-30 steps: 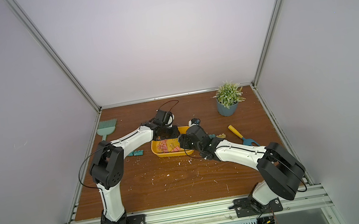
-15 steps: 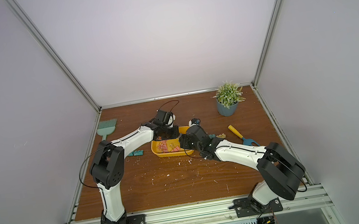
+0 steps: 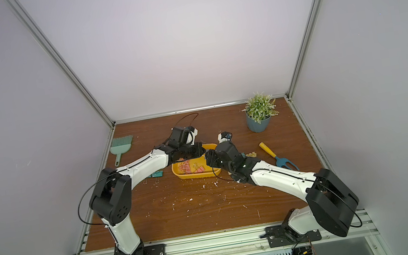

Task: Take out the binder clips from the storage box
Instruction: Pick up the binder clip from the storage box, then place the binder clip at the center of the board.

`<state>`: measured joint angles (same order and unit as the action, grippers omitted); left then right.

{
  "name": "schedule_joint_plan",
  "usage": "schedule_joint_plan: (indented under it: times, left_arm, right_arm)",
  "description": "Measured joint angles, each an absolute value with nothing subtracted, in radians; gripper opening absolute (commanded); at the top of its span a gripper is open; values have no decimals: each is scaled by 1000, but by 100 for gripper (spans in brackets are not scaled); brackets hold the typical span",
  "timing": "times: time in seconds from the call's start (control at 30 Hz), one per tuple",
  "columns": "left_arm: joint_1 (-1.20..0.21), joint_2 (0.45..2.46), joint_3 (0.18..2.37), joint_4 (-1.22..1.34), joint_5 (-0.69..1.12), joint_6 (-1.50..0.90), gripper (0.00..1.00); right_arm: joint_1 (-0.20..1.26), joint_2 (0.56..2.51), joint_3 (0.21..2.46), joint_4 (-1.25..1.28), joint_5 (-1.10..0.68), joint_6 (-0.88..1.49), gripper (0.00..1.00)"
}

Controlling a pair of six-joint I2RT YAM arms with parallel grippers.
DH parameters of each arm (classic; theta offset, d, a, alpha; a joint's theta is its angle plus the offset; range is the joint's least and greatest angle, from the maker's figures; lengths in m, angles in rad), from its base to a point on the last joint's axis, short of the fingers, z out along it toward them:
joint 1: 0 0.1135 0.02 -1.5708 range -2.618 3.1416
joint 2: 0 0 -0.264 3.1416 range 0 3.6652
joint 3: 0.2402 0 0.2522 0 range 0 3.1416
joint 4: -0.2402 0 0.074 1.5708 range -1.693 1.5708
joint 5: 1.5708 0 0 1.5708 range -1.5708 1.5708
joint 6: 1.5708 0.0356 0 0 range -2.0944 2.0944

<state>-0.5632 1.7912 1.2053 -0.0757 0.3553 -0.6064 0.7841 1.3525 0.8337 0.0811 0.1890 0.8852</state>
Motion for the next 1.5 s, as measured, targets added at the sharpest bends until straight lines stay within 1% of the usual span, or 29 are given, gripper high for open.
schedule_joint_plan:
  times: [0.13,0.27,0.4,0.6,0.73,0.9,1.0,1.1,1.23,1.5]
  left_arm:
    - [-535,1644,1037,96,363,-680,0]
    - [-476,1510,876,282,365,-775,0]
    - [-424,1373,720,445,333,-872,0]
    - [-349,1225,532,562,281,-1006,0]
    - [-303,1145,466,541,222,-1080,0]
    - [-287,957,379,452,64,-1208,0]
    - [-286,892,364,366,-23,-1276,0]
    - [-285,907,394,252,-62,-1343,0]
    - [-284,958,438,141,-68,-1448,0]
    - [-284,1074,498,13,-44,-1618,0]
  right_arm:
    - [784,1324,822,88,205,891,61]
    - [785,1322,820,104,203,892,60]
    - [799,1322,820,126,202,892,60]
    - [837,1369,850,137,191,888,59]
    - [859,1442,897,140,171,889,59]
    - [883,1521,945,139,141,891,59]
    - [892,1554,975,138,124,891,59]
    - [903,1573,1000,136,120,891,59]
    - [915,1587,1032,126,121,893,59]
    - [928,1592,1051,108,125,898,59]
